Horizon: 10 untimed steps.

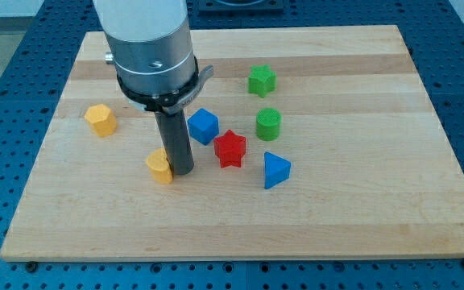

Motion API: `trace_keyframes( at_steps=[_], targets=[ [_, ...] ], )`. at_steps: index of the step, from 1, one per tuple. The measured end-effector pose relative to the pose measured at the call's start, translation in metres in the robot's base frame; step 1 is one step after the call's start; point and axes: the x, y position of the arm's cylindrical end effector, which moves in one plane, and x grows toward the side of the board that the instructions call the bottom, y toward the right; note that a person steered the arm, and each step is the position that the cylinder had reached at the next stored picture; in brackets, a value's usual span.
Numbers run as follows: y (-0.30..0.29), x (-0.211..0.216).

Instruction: Push the yellow hexagon to the left side of the blue cube

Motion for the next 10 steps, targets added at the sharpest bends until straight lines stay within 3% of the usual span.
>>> trace_keyframes(
  at_steps=[2, 3, 4, 6, 10],
  targets=[
    [-0.001, -0.008],
    [-0.001, -0.045],
    [-0.002, -0.053],
    [-0.05, -0.065],
    [-0.11, -0.025]
  ],
)
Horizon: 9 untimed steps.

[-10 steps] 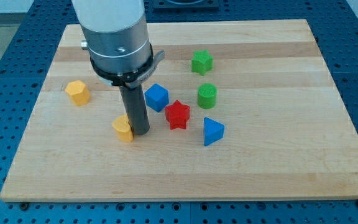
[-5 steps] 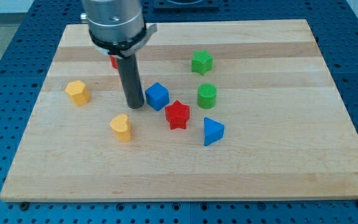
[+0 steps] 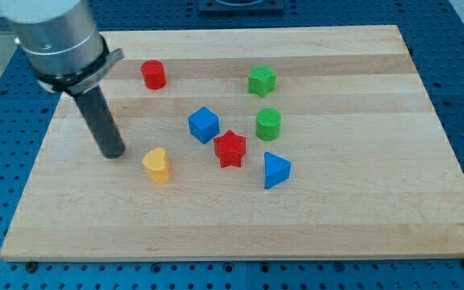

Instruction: Push the yellow hexagon to the left side of the blue cube

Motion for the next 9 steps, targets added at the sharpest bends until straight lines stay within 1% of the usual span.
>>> trace_keyframes(
  at_steps=[1, 3, 4, 5, 6, 7, 9],
  targets=[
    [-0.014, 0.004],
    [-0.022, 0.004],
    [-0.042, -0.002],
    [-0.044, -0.052],
    [-0.038, -0.071],
    [-0.01, -0.069],
    [0.0, -0.061]
  ],
)
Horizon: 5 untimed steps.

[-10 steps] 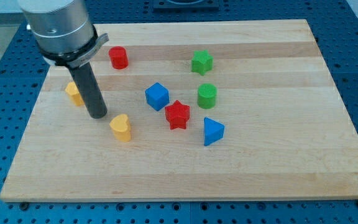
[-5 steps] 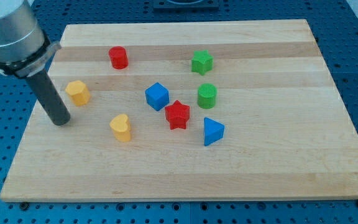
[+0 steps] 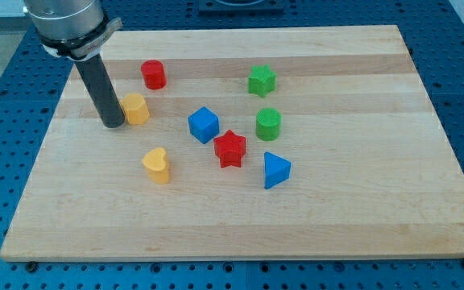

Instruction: Push the yellow hexagon to the left side of the blue cube

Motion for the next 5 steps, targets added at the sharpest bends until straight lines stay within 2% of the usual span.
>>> trace_keyframes(
  at_steps=[1, 3, 4, 5],
  targets=[
    [-0.019, -0.003],
    [-0.013, -0.068],
    [0.016, -0.063],
    [0.016, -0.054]
  ],
)
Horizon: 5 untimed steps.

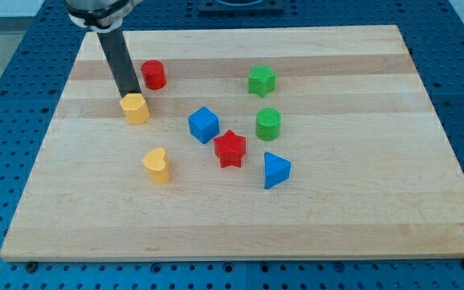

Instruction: Push the yellow hexagon to the left side of the blue cube

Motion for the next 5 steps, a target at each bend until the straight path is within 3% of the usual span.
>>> trace_keyframes(
  at_steps=[3, 5],
  targets=[
    [0.005, 0.016],
    [-0.025, 0.016]
  ],
)
